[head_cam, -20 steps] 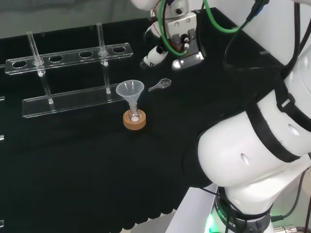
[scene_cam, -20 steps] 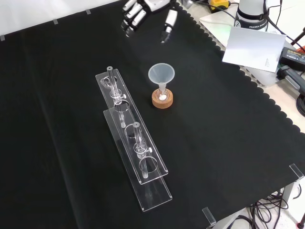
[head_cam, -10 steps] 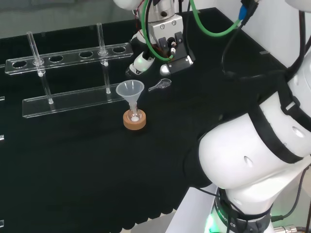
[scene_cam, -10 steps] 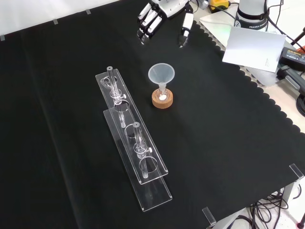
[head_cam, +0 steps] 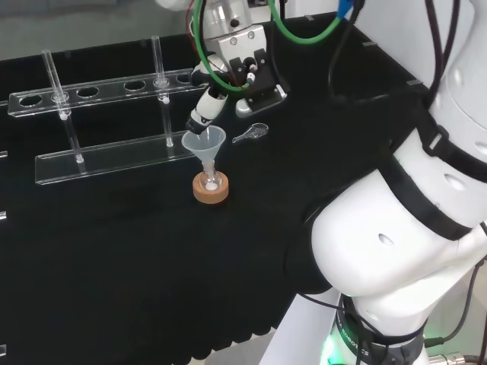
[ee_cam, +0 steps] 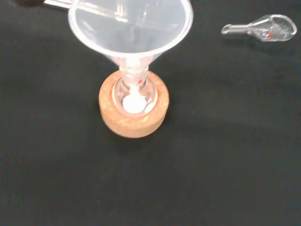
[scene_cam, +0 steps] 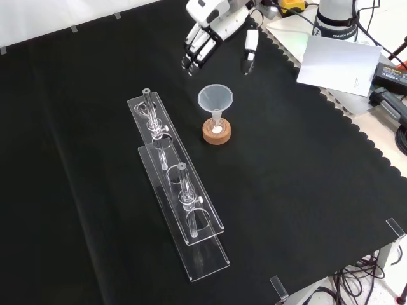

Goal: Remove the funnel from the round-bottom flask.

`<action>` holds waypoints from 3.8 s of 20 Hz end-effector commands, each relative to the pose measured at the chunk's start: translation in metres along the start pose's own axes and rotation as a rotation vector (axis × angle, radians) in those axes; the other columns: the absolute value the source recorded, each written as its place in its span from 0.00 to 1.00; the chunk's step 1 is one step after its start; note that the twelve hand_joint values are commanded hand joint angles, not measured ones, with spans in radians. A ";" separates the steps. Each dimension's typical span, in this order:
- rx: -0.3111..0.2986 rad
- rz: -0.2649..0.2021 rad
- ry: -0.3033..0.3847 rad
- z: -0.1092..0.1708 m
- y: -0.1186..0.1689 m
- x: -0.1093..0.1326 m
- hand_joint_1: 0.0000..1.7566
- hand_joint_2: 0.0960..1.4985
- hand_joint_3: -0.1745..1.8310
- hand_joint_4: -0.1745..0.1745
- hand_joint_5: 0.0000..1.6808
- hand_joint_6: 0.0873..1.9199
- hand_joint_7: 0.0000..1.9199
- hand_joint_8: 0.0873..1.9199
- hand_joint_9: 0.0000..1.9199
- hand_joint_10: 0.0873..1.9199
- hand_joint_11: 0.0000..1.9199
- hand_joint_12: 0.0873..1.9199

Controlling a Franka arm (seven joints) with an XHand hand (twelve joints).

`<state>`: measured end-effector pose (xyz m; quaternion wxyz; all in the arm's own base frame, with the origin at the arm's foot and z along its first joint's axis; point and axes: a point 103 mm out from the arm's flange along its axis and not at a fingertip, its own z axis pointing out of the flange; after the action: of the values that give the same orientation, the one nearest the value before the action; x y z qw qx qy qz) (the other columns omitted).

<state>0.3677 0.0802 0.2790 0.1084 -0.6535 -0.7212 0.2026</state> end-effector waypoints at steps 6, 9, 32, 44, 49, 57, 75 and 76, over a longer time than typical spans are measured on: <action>0.134 -0.078 -0.053 0.014 0.017 0.024 0.37 0.49 0.05 0.51 0.05 0.00 0.00 0.11 0.03 0.40 0.15 0.78; 0.156 -0.057 -0.076 0.017 0.017 0.029 0.37 0.49 0.05 0.50 0.05 0.00 0.00 0.10 0.03 0.40 0.15 0.78; 0.226 -0.012 -0.146 0.035 0.041 0.020 0.39 0.48 0.05 0.61 0.00 0.00 0.00 0.00 0.00 0.38 0.14 0.78; 0.215 -0.021 -0.130 0.040 0.042 0.016 0.38 0.48 0.05 0.62 0.00 0.00 0.00 0.00 0.00 0.36 0.12 0.79; 0.199 -0.047 -0.119 0.038 0.041 0.021 0.38 0.48 0.05 0.62 0.00 0.00 0.00 0.00 0.00 0.37 0.12 0.79; 0.216 -0.051 -0.130 0.041 0.044 0.020 0.38 0.48 0.05 0.62 0.00 0.00 0.00 0.00 0.00 0.38 0.12 0.79; 0.213 -0.041 -0.094 0.060 0.051 0.001 0.41 0.50 0.05 0.60 0.05 0.00 0.05 0.00 0.11 0.37 0.15 0.78; 0.212 -0.039 -0.115 0.059 0.052 0.004 0.41 0.51 0.05 0.59 0.06 0.00 0.05 0.00 0.12 0.37 0.15 0.77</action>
<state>0.3871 0.0757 0.2028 0.1607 -0.6151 -0.7130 0.2958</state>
